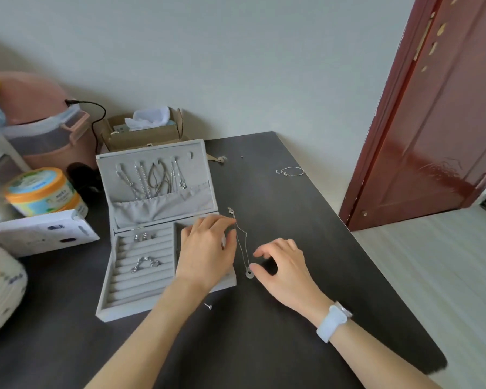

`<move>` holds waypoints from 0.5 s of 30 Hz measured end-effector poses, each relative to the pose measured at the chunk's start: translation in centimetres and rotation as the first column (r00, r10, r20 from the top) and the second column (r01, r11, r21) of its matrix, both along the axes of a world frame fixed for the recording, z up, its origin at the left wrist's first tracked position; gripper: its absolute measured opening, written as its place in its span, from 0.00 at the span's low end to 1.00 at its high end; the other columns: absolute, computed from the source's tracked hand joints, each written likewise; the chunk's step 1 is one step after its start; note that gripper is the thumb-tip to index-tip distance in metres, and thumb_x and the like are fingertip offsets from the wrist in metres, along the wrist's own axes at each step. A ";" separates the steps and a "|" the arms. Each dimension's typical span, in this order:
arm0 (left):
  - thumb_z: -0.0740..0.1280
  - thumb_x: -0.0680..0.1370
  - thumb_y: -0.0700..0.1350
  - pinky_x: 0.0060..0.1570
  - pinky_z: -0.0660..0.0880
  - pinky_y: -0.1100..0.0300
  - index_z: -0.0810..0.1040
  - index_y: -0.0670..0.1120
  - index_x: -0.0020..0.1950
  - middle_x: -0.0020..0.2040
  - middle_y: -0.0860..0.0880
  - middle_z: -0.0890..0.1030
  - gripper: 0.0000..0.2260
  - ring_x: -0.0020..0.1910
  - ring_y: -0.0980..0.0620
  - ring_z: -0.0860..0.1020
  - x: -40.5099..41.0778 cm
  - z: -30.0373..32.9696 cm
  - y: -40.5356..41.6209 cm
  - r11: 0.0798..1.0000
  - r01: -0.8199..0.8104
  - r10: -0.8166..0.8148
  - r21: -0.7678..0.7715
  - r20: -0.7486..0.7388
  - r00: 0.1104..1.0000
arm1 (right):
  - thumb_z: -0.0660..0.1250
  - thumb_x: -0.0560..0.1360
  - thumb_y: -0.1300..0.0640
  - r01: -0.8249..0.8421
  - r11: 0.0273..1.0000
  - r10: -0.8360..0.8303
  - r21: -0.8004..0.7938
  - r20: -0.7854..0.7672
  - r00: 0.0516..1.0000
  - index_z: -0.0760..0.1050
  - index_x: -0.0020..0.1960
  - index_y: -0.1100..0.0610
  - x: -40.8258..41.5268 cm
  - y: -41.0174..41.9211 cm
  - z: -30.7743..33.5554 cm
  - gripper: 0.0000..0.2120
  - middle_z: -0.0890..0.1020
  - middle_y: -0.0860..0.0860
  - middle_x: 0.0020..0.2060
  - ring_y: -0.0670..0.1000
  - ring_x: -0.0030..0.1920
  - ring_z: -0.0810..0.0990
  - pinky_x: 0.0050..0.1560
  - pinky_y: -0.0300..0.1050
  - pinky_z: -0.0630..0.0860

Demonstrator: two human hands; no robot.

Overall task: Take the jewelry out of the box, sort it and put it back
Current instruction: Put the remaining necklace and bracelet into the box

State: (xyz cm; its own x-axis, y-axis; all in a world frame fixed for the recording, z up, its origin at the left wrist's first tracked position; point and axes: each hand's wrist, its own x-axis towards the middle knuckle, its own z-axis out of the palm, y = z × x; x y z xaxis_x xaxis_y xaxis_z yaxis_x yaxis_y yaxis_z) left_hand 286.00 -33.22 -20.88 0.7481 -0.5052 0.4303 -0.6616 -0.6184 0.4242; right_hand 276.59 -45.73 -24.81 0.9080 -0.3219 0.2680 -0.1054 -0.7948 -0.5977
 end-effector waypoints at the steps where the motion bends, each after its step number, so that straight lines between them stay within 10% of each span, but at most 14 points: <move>1: 0.62 0.73 0.43 0.52 0.68 0.50 0.81 0.46 0.51 0.50 0.49 0.82 0.10 0.51 0.44 0.78 -0.6 -0.3 0.7 1.000 0.001 -0.001 -0.017 -0.004 1.000 | 0.65 0.73 0.47 0.008 0.999 -0.009 -0.032 -0.028 1.000 0.74 0.53 0.51 -0.1 0.4 0.1 0.11 0.72 0.43 0.45 0.46 0.52 0.65 0.53 0.40 0.58; 8: 0.60 0.73 0.43 0.50 0.69 0.52 0.81 0.46 0.52 0.49 0.50 0.82 0.13 0.50 0.46 0.78 -3.6 -0.8 3.0 0.998 0.057 -0.059 -0.039 -0.048 0.997 | 0.61 0.76 0.50 0.025 0.986 -0.045 -0.166 -0.116 0.992 0.75 0.52 0.53 0.0 1.8 0.3 0.09 0.75 0.48 0.51 0.51 0.56 0.67 0.56 0.45 0.60; 15: 0.59 0.79 0.39 0.49 0.66 0.78 0.73 0.48 0.64 0.59 0.52 0.76 0.14 0.53 0.55 0.76 -4.2 1.5 1.5 0.935 0.119 -0.272 -0.333 -0.461 0.844 | 0.65 0.74 0.60 -0.060 0.981 0.050 0.186 0.061 0.997 0.76 0.46 0.57 -2.4 0.3 6.4 0.02 0.75 0.44 0.37 0.40 0.37 0.74 0.40 0.29 0.68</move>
